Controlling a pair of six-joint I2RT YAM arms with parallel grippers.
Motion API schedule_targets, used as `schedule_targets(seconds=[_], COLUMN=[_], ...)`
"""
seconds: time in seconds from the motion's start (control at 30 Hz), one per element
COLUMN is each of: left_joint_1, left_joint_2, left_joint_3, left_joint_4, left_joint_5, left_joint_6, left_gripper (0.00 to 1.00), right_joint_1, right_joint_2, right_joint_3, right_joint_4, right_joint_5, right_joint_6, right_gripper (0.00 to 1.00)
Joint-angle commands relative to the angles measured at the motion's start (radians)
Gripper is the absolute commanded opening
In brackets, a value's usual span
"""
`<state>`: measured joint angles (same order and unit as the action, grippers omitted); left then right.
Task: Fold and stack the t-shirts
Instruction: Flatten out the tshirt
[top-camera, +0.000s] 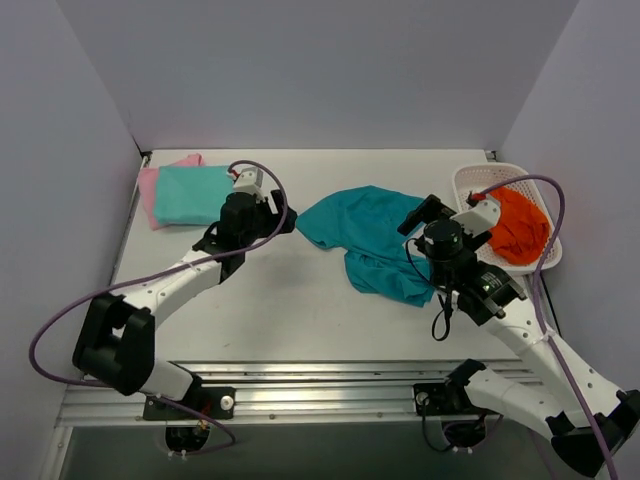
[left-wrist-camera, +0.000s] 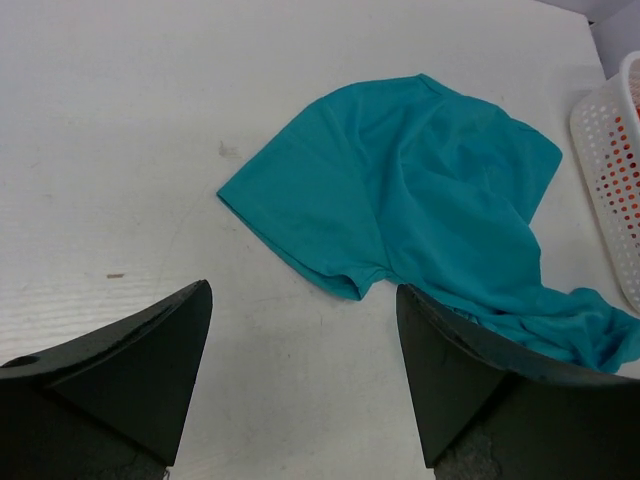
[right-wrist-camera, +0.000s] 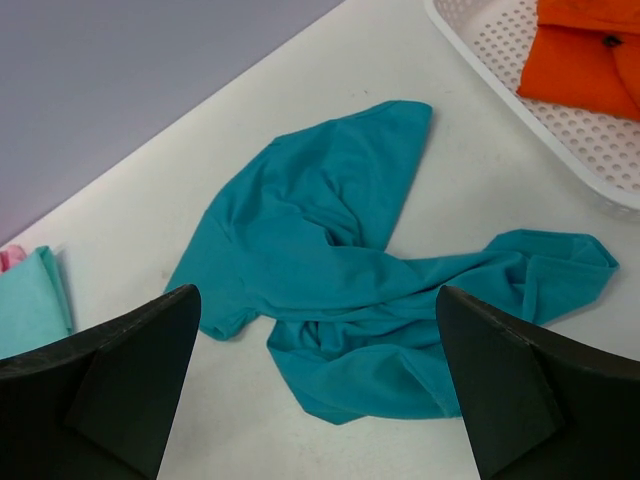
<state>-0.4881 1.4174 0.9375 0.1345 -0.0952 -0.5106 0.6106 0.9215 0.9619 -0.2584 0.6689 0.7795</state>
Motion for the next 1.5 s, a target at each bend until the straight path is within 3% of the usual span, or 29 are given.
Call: schedule_targets(seconds=[0.0,0.2,0.5,0.73,1.07,1.47], left_joint_1=[-0.001,0.022,0.115,0.117,0.097,0.057], left_joint_2=[0.144,0.420,0.712,0.746,0.701,0.638], left_joint_3=[0.032,0.196,0.392,0.437,0.385,0.305], left_joint_4=[0.128,0.146,0.205,0.194,0.191,0.165], left_joint_5=[0.017,-0.083,0.029,0.074,0.184,0.160], left_joint_6=[-0.095,-0.102,-0.141,-0.170,-0.224,-0.236], left_gripper=[0.83,0.82,0.79,0.79,0.79,0.64], right_joint_1=[0.009,0.014,0.023,0.021,0.021,0.021], right_joint_2=[-0.019,-0.033,-0.101,-0.079,-0.033,-0.035], right_joint_3=[-0.060,-0.098,-0.132,-0.130,-0.124,-0.126], right_joint_4=[-0.019,0.030,0.051,0.053,0.021,-0.012], right_joint_5=[0.051,0.006,0.027,0.070,0.127,0.176], right_joint_6=[0.018,0.015,-0.006,-0.006,0.023,0.046], right_gripper=[1.00,1.00,1.00,1.00,1.00,1.00])
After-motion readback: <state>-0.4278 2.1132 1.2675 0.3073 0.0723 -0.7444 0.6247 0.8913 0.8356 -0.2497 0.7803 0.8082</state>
